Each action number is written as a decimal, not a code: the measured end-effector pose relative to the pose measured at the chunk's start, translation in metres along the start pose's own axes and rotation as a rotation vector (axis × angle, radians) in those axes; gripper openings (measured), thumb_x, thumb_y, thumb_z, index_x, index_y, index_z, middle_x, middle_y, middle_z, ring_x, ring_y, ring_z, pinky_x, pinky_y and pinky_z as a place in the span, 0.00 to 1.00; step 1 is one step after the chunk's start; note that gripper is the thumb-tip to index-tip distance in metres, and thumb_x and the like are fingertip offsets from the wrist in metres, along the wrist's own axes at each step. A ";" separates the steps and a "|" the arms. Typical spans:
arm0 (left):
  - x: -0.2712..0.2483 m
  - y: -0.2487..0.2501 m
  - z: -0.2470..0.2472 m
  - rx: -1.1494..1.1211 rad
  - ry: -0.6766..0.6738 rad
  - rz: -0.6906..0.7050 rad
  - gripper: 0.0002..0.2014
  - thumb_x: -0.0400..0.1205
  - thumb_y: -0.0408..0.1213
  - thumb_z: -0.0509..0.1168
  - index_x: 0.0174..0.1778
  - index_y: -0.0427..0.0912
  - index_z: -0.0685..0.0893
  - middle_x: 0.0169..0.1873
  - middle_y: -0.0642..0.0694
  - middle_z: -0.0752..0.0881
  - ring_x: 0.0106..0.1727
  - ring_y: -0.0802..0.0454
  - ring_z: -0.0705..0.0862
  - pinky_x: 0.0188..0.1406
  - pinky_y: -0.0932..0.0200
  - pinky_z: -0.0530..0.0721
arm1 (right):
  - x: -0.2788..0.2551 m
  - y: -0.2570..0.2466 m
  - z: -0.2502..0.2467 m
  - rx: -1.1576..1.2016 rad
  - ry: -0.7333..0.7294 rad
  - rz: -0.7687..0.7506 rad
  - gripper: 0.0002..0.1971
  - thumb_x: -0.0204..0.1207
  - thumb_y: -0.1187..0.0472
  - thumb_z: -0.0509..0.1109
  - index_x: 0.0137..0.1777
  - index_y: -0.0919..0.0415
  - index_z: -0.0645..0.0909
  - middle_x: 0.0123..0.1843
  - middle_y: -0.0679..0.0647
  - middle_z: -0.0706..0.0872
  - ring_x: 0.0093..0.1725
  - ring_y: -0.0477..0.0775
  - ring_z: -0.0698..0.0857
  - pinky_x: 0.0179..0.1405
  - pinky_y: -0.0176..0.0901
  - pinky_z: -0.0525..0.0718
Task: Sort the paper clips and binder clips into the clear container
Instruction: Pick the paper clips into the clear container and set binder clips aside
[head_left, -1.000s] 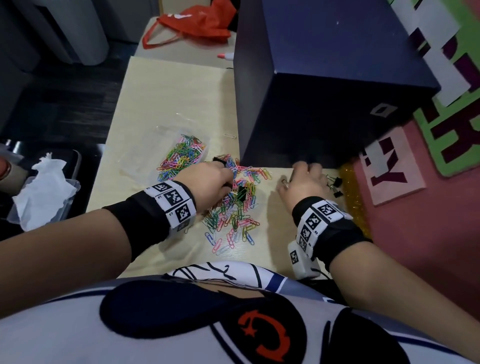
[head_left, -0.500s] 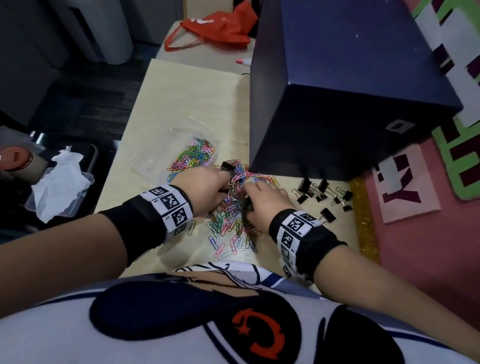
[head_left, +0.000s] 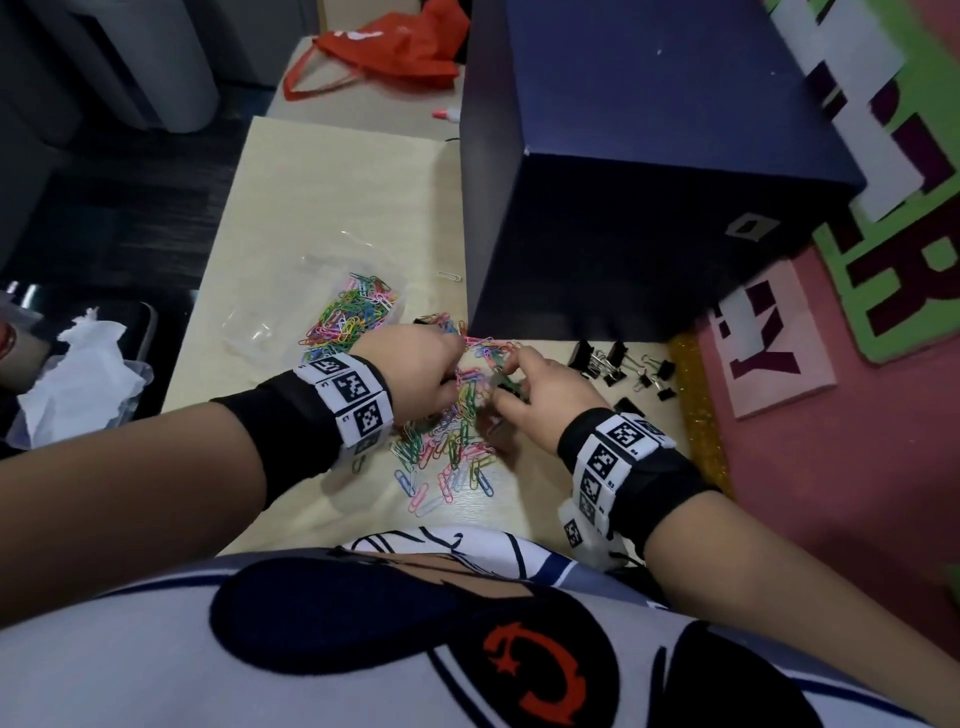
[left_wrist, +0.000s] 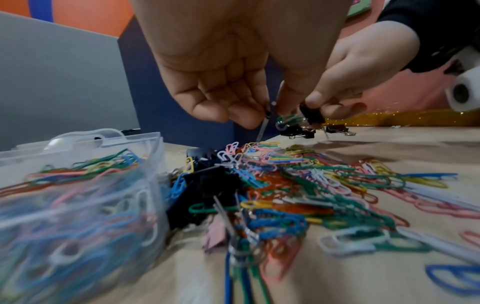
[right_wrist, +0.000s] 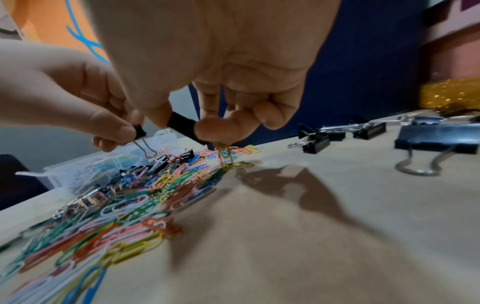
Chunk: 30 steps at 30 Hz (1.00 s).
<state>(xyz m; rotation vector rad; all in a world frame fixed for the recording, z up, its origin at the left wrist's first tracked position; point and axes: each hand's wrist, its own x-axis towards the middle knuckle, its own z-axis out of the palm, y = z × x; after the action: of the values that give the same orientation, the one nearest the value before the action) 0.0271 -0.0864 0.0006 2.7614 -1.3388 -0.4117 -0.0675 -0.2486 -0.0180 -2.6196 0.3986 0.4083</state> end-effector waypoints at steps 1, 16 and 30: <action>0.003 0.002 -0.001 -0.010 -0.002 0.008 0.08 0.78 0.46 0.60 0.42 0.45 0.72 0.42 0.45 0.82 0.45 0.42 0.82 0.40 0.52 0.82 | -0.001 0.002 0.000 0.015 0.000 0.008 0.15 0.78 0.44 0.62 0.59 0.50 0.70 0.40 0.53 0.84 0.39 0.56 0.82 0.34 0.45 0.75; 0.017 0.016 0.008 -0.077 -0.020 0.041 0.08 0.78 0.44 0.60 0.40 0.45 0.70 0.36 0.44 0.81 0.40 0.40 0.82 0.35 0.53 0.83 | -0.008 0.028 -0.011 -0.033 0.047 0.186 0.13 0.78 0.70 0.56 0.57 0.56 0.76 0.47 0.56 0.79 0.41 0.57 0.78 0.38 0.42 0.77; 0.037 0.044 0.002 -0.378 0.075 0.015 0.14 0.84 0.40 0.61 0.65 0.42 0.75 0.51 0.42 0.87 0.53 0.42 0.85 0.50 0.53 0.81 | -0.019 0.026 0.002 -0.230 -0.111 0.083 0.25 0.74 0.43 0.70 0.68 0.50 0.71 0.65 0.54 0.73 0.61 0.59 0.80 0.58 0.50 0.82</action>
<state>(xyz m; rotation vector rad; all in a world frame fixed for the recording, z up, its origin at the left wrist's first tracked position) 0.0147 -0.1431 -0.0027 2.4306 -1.1280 -0.4968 -0.0945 -0.2658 -0.0237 -2.7918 0.4473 0.6590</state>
